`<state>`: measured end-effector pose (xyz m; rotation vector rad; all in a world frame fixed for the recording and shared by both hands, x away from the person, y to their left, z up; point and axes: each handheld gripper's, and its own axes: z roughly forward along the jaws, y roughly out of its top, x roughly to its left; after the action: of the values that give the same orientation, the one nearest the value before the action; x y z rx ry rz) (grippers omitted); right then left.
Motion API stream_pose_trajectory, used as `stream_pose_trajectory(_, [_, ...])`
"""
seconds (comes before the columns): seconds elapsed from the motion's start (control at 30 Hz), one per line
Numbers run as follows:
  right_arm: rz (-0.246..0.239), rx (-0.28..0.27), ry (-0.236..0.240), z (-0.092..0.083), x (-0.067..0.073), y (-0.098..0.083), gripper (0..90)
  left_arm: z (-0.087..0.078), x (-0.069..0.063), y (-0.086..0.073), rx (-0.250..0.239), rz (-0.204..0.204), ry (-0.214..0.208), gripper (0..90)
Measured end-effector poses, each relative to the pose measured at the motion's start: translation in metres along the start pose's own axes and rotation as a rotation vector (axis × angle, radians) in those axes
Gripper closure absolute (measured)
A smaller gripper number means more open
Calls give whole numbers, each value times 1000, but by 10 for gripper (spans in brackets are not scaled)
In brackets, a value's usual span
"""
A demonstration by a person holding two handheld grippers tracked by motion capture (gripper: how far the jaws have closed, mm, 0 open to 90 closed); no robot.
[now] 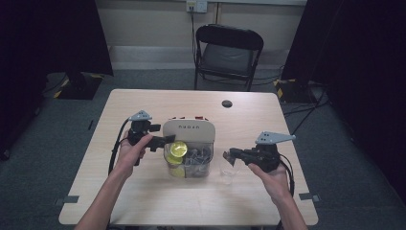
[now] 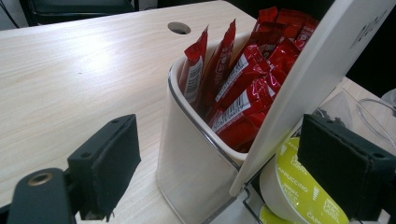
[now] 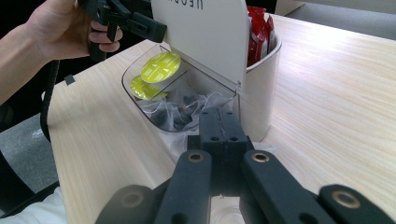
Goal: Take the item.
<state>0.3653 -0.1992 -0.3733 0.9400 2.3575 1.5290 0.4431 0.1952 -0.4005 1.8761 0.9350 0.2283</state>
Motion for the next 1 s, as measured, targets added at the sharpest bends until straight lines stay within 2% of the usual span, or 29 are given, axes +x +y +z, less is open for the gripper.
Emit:
stream_pose_trajectory(0.37, [24, 13, -2, 1, -4, -15, 900, 2, 0, -1, 9, 4, -2, 126])
stream_pose_trajectory(0.6, [33, 46, -10, 5, -6, -25, 900, 2, -1, -1, 12, 6, 0, 128])
stream_pose_trajectory(1.0, [28, 92, -16, 17, -7, -29, 900, 1, -1, 0, 13, 9, 6, 134])
